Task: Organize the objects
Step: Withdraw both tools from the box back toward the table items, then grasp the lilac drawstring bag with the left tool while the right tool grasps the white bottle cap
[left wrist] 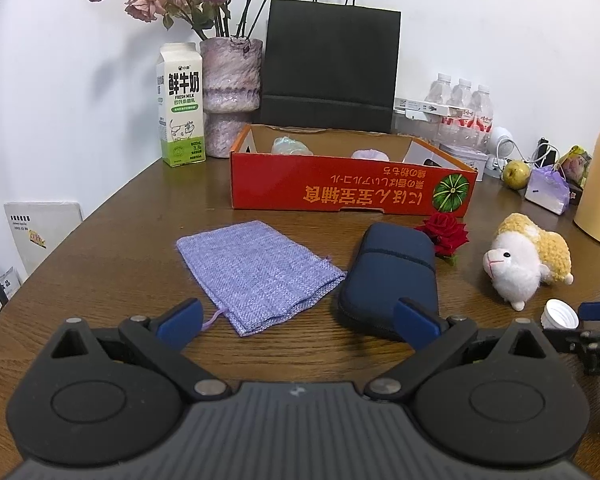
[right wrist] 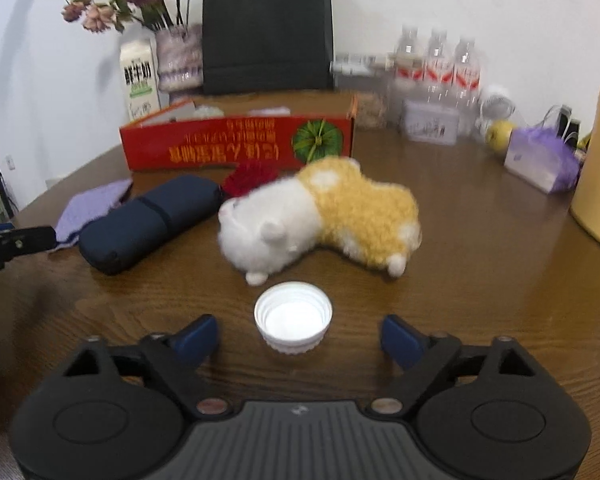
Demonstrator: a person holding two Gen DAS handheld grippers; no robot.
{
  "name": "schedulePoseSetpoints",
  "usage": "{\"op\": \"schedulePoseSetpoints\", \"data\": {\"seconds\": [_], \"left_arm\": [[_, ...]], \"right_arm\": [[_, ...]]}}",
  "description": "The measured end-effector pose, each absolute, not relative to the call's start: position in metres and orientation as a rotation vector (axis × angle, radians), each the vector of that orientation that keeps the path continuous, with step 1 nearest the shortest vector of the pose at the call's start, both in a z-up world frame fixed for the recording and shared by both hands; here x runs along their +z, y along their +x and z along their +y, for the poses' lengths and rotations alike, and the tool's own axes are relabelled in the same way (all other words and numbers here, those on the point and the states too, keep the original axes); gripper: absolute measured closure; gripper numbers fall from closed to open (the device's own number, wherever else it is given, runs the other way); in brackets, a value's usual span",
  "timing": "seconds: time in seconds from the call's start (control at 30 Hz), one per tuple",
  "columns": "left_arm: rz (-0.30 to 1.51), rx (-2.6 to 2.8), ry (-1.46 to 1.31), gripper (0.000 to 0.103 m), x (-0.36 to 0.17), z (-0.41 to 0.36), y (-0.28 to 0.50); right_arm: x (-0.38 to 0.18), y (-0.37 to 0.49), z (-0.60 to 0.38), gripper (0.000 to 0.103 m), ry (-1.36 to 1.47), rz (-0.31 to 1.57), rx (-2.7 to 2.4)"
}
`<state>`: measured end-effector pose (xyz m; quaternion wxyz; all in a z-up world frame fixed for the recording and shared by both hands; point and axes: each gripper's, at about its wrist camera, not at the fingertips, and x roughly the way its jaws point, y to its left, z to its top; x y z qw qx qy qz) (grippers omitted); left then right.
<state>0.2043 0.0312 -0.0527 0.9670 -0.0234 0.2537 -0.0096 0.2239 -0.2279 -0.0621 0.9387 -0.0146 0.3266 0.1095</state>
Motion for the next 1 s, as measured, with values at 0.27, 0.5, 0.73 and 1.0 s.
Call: {"op": "schedulePoseSetpoints", "data": {"seconds": [0.27,0.5,0.73,1.0], "left_arm": [[0.522,-0.015,-0.055,0.0,-0.053,0.032,0.206],[0.548,0.012,-0.075,0.0,-0.055,0.037,0.211],[0.586,0.073,-0.115,0.0,-0.048,0.051,0.228],[0.655,0.144,-0.089,0.0,-0.04,0.051,0.278]], "right_arm": [[-0.052,0.213,-0.22,0.064,-0.026,0.546,0.252],[-0.041,0.206,-0.197,0.064,-0.091,0.357,0.271],[-0.036,0.229,-0.178,0.064,-0.138,0.304,0.315],[-0.036,0.244,-0.175,0.064,-0.127,0.295,0.341]]}}
